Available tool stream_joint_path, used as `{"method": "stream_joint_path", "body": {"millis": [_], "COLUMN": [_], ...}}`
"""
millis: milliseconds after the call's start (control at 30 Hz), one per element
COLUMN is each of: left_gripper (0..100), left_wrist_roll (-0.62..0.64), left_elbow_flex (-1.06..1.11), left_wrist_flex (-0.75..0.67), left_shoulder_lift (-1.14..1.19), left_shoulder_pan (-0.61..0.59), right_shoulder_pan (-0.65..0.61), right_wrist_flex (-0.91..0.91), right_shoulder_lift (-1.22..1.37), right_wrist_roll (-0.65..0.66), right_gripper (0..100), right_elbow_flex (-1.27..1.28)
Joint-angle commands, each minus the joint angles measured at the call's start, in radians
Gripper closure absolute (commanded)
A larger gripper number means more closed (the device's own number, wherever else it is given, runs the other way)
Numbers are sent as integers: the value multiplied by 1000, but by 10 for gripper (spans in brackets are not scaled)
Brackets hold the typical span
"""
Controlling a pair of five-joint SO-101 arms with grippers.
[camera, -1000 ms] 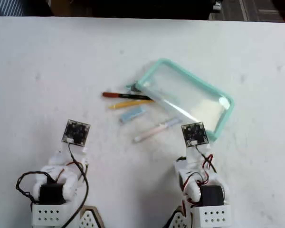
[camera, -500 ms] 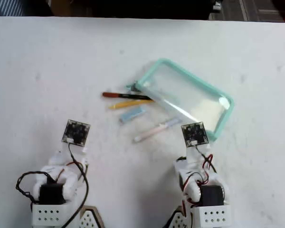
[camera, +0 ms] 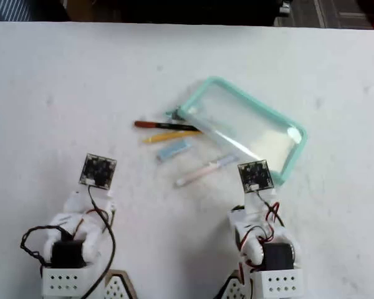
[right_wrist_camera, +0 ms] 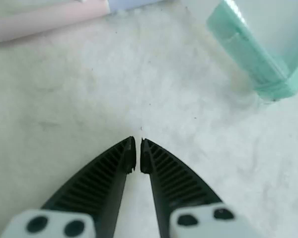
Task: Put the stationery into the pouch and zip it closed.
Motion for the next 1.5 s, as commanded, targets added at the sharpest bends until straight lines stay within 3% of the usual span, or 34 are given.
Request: {"method": "stream_joint_path", "body": {"millis": [0,167,600,767,967,1167,1467], "left_gripper": [976,976,977,976,976,976,976], "left_wrist_roll": [11,11,6,2,-170,-186,-190], "left_elbow_flex": [-2,-3,-2,-2,-8,-20,-18], "left_wrist_flex": [-144,-175,-203,-144,-86,-68,-69], "left_shoulder_lift": [-10,-10,-12,-12,-12,-12,-12], "left_shoulder_pan": [13,91,91,90,88,47,48], "right_shoulder_pan": [-1,-1,-1,-1,-1,-2,-8], "right_wrist_flex": [7,7,7,7,7,-4,-420], "right_shoulder_lift": [-5,-5,-5,-5,-5,-5,-5], "right_wrist_roll": [-2,-2,-2,-2,-2,-2,-8], "right_gripper": [981,981,981,981,978,978,975], "right_elbow_flex": [9,9,9,9,9,9,9]}}
